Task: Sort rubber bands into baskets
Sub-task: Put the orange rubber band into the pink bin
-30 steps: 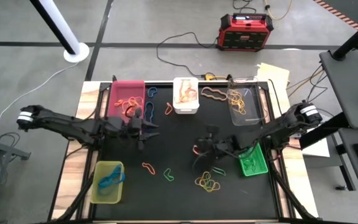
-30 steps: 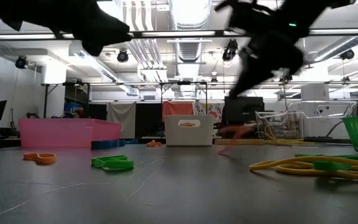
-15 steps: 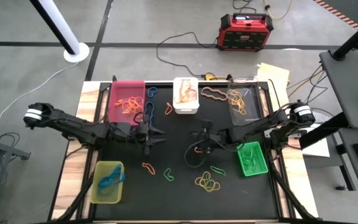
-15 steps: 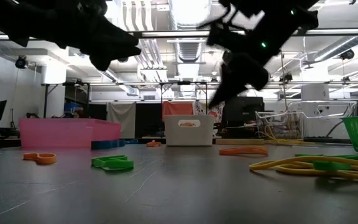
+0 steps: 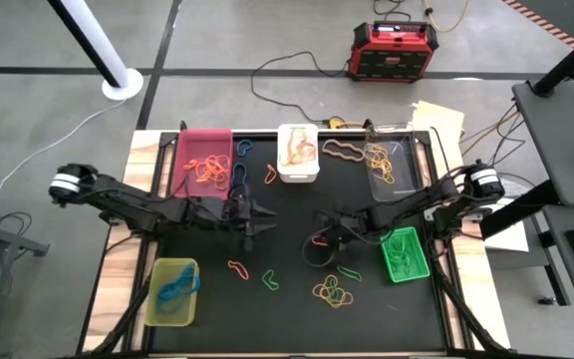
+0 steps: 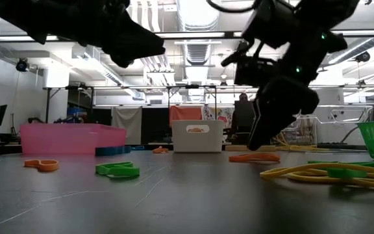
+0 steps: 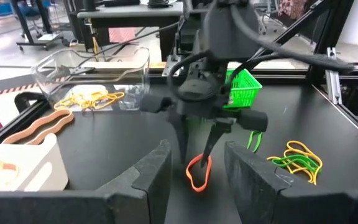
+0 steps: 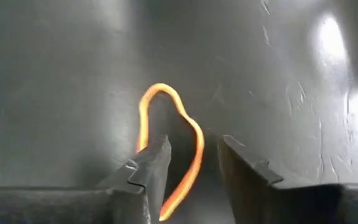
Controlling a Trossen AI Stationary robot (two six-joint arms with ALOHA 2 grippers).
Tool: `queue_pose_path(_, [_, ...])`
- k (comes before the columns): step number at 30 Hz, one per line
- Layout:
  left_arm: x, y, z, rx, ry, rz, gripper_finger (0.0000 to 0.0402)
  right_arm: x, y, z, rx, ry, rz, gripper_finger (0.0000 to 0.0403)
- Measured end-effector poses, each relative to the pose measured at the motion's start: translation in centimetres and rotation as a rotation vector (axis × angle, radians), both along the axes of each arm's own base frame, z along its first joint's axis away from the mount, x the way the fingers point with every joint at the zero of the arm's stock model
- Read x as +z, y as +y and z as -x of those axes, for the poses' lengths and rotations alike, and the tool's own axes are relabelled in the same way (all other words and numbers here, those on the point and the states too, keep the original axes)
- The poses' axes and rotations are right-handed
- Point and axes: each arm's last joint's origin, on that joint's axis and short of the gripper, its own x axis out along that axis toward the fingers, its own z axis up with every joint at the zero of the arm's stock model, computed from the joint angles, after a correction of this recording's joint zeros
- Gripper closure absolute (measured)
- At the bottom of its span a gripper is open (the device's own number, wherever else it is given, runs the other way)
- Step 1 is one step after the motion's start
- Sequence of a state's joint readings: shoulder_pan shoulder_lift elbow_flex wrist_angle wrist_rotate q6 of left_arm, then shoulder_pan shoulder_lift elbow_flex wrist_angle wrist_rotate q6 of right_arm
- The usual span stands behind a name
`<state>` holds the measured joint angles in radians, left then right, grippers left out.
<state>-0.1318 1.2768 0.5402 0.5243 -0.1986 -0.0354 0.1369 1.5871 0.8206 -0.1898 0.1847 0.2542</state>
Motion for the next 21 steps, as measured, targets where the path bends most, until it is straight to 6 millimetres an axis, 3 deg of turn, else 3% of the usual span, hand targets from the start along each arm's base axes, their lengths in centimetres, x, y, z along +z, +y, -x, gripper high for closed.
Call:
queue_pose_path(8, [-0.3, -0.1, -0.5, -0.002, 0.005, -0.012, 0.027, -1.6, -1.4, 0.3, -0.038, -0.061, -0.004, 0.0265])
queue_pose_path(17, [-0.2, 0.0, -0.5, -0.001, 0.002, -0.012, 0.027, -3.5, -1.4, -0.1, -0.008, -0.013, -0.037, 0.0377])
queue_pose_path(21, [-0.3, 0.0, -0.5, 0.0, 0.005, -0.006, 0.027, -2.7, -1.5, -0.2, -0.004, -0.064, 0.008, 0.0392])
